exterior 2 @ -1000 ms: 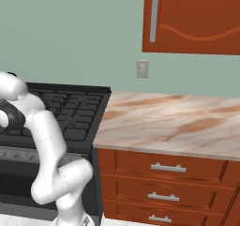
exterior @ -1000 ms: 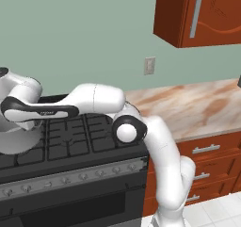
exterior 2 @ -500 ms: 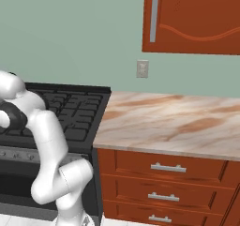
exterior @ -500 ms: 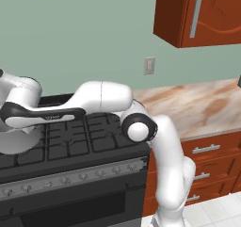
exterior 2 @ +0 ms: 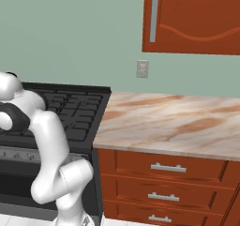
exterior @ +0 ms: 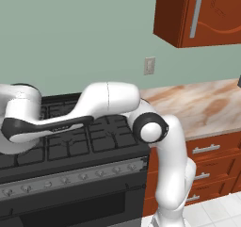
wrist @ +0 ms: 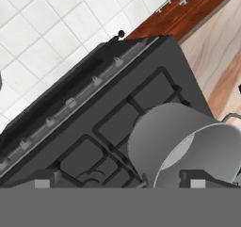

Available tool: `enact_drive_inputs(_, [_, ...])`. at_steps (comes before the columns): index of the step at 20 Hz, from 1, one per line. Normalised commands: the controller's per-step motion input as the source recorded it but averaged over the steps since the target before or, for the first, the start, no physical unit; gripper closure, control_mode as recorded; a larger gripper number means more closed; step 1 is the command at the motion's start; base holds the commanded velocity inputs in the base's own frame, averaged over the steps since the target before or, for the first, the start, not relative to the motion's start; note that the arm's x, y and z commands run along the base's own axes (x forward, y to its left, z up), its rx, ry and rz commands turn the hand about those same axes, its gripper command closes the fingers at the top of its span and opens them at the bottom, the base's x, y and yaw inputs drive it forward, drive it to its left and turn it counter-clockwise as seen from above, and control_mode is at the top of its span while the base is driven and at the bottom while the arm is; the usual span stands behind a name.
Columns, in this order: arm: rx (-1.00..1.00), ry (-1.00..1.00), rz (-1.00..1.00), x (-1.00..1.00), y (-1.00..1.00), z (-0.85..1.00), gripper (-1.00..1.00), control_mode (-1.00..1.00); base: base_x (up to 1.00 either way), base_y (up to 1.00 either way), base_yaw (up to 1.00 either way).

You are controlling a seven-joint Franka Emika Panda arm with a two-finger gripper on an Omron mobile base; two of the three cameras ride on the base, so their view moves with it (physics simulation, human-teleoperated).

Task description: Pick the kettle from the cabinet and place it on a stove burner. Then pick the pot from the counter and place it on another stove burner. Finally, turn both burners on.

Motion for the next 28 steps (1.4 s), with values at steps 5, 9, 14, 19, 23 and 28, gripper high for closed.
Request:
enact_drive_inputs(5, [0.00,-0.12,0.00,-0.45,-0.01,0.09,-1.00,-1.00,0.00,0.00,0.00])
enact_drive_inputs(9, [0.00,-0.14,0.00,-0.42,0.00,0.08,-1.00,-1.00,0.00,0.00,0.00])
enact_drive_inputs(14, [0.00,-0.11,0.00,-0.34,0.00,0.01,-1.00,-1.00,0.00,0.00,0.00])
enact_drive_inputs(19, [0.00,-0.05,0.02,-0.13,0.00,-0.04,-1.00,-1.00,0.00,0.00,0.00])
enact_drive_inputs(23, [0.00,-0.09,0.00,-0.10,-0.01,-0.19,-1.00,-1.00,0.00,0.00,0.00])
enact_drive_inputs(28, [0.00,-0.11,0.00,-0.07,-0.03,-0.35,-1.00,-1.00,0.00,0.00,0.00])
